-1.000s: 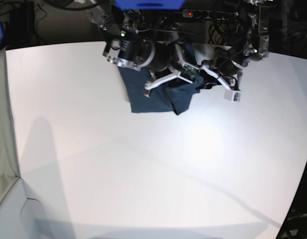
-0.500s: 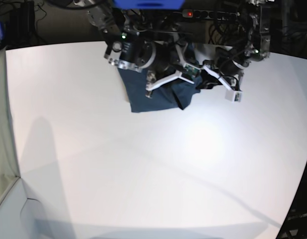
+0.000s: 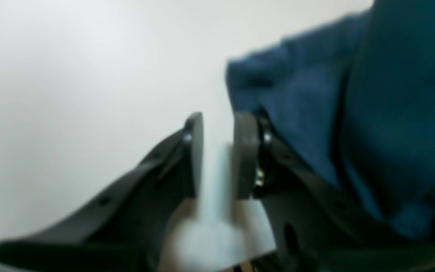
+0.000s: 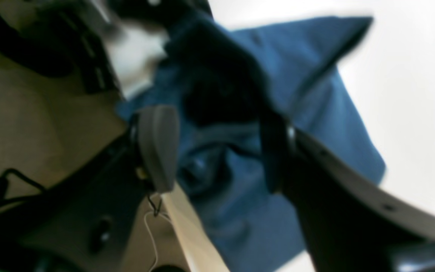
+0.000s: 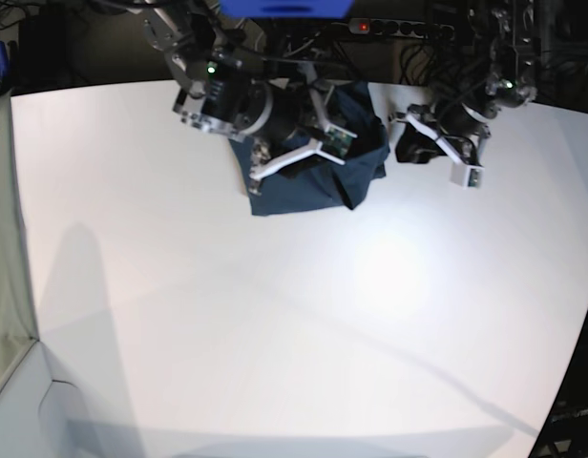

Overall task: Layout the t-shirt on the table in an organized manner, then fold the t-shirt properly
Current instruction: 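Press the folded bundle down with the right gripper and release, then adjust the bundle edges with both grippers to square the fold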

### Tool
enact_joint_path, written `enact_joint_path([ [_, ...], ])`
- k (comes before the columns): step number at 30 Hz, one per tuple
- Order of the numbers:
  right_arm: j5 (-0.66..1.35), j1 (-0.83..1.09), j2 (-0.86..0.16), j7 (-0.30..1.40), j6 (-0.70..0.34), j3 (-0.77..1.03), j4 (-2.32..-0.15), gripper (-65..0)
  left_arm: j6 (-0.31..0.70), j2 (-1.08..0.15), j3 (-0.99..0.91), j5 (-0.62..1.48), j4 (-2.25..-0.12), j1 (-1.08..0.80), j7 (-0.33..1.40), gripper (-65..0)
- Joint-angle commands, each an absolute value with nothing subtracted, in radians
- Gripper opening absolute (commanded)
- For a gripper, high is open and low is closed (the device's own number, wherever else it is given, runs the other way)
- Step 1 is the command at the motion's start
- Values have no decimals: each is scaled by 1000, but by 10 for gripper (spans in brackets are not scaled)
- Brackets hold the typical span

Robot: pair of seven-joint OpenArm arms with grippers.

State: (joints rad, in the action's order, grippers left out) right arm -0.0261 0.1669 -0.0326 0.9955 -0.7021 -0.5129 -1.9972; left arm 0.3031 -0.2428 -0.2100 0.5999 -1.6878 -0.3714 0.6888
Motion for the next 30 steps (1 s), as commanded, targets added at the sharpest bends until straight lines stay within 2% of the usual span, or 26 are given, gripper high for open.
enact_joint_path([
  [1,-16,156,-24,981,-698,-498,-2018,-377,314,-252,-243,611,-1715,-381,670,-505],
  [9,-16,157,-22,972,-698,-372,-2017,-399,320,-257,-463,611,-1716,-456,671,-503],
  [13,-16,142,7,970,-698,-371,-2011,-400,320,-257,-550,611,-1715,-476,671,-503],
  [21,-16,68,90,969,-698,-377,-1902,-400,320,-252,-587,611,-1716,-506,671,-503],
  [25,-16,27,117,969,-698,-418,-1821,-400,320,-251,-587,611,-1716,-516,671,-503],
  [30,-15,-2,119,969,-698,-562,-1824,-398,320,-251,-587,611,-1716,-518,671,-503],
])
